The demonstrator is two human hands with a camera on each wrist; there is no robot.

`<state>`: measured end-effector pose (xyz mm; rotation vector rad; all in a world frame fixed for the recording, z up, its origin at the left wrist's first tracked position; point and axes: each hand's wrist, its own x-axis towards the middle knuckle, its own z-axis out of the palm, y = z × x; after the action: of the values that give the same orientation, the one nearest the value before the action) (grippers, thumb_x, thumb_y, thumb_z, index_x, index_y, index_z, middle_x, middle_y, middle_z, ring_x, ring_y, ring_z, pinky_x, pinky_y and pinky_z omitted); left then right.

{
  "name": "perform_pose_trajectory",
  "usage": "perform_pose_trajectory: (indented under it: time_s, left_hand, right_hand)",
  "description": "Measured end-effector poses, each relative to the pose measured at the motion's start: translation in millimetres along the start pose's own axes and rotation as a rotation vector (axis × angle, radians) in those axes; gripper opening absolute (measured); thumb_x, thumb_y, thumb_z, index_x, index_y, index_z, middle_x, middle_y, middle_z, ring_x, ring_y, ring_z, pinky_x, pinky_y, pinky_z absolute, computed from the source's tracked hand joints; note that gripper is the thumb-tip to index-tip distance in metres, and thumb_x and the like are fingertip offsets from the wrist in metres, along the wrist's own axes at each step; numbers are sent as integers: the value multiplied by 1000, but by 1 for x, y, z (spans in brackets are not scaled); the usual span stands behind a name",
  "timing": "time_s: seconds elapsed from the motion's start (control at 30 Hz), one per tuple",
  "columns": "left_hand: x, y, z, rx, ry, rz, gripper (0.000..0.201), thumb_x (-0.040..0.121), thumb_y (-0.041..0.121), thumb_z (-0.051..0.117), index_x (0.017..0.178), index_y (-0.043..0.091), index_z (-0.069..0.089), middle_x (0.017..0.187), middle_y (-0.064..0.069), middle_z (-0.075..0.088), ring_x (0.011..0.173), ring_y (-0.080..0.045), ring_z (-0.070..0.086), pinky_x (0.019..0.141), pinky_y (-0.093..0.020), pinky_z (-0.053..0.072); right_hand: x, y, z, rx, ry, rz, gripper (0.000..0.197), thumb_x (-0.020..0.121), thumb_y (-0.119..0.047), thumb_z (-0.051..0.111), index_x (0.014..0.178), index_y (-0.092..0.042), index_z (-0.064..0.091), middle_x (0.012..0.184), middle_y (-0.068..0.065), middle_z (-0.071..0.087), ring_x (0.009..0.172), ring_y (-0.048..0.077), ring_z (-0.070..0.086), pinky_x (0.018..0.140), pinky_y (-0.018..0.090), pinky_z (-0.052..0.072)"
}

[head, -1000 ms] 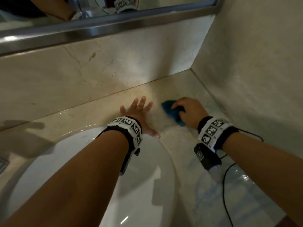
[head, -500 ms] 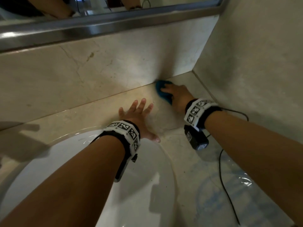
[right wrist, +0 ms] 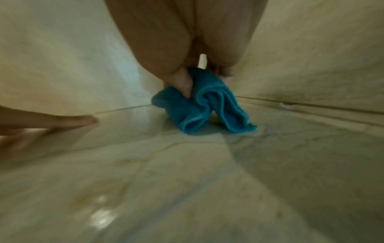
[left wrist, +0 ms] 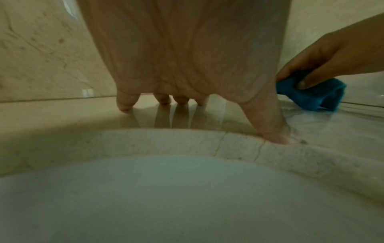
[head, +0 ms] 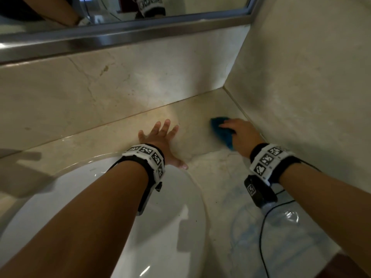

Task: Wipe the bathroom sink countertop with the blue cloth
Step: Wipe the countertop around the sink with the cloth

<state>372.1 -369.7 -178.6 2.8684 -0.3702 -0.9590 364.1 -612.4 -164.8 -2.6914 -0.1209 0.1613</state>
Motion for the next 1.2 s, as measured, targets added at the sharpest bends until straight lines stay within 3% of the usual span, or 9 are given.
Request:
perform_pose_trajectory:
  time_s: [0.13,0.23,0.4,0.57,0.73,0.87,0.97,1.1,1.2]
  left_hand:
    - [0,-2,1,-9,1,7,129,53,78,66,144,40,-17,153,10,-28,143,-18,-21,112,-61,-3]
    - [1,-2,1,-4,2,15,129,53,79,65,145,40,-17,153,9,-28,143,-18,-21,112,-61,-3]
    - [-3,0,-3,-7,-8,8,129,53,78,66,145,39,-16,154,9,-27,144,-19,-19,113,-60,-1]
    - [-2,-2,-1,-15,-10,13,128,55,78,66,145,39,-16,153,10,-28,143,-18,-20,113,-60,-3]
    - [-2,-2,-1,-2,-7,19,127,55,79,64,145,39,-17,153,10,-28,144,-18,-20,113,-60,-2]
    - [-2,-1,-2,9,-11,14,129,53,80,64,145,39,-17,153,9,-28,144,-19,-19,113,-61,0]
    - [-3,0,-3,14,-7,9,129,53,80,64,145,38,-16,154,9,-27,144,-19,-18,113,-61,2]
    - [-2,0,-2,15,-2,8,128,55,79,64,145,38,-16,154,9,-27,144,-19,-18,113,-61,2]
    - [-3,0,-3,28,-9,4,128,55,79,63,145,38,-17,153,9,-27,144,-19,-18,113,-61,2]
  right_hand:
    - [15,13,-2,-183,-76,223,47,91,-2,45,138,-8,40,147,16,35,133,31,36,111,30,22]
    - [-1,-3,14,-102,-44,149,47,87,2,48,133,-7,47,145,14,39,131,30,40,110,28,24]
    - [-39,-33,33,10,-99,3,35,83,7,50,114,-4,64,123,17,57,114,31,54,100,28,35]
    - [-18,-1,-5,-73,89,137,36,77,9,57,113,4,63,123,24,58,112,37,56,101,31,39]
    - [-15,23,-3,-258,37,335,41,84,2,55,125,-5,55,126,24,55,113,38,54,100,37,42]
    - [-44,-9,13,-107,-45,198,40,84,5,51,122,-7,58,129,18,54,118,35,51,102,32,36]
    - [-53,-9,19,-89,-115,111,39,87,1,50,124,-9,57,130,16,54,121,34,50,102,34,36]
    - [-32,28,-4,-176,-89,274,51,92,-3,46,141,-11,35,149,15,31,133,33,37,111,32,26]
    - [-21,37,-8,-328,-145,312,62,91,-3,47,146,-11,21,154,15,18,135,35,32,111,36,27]
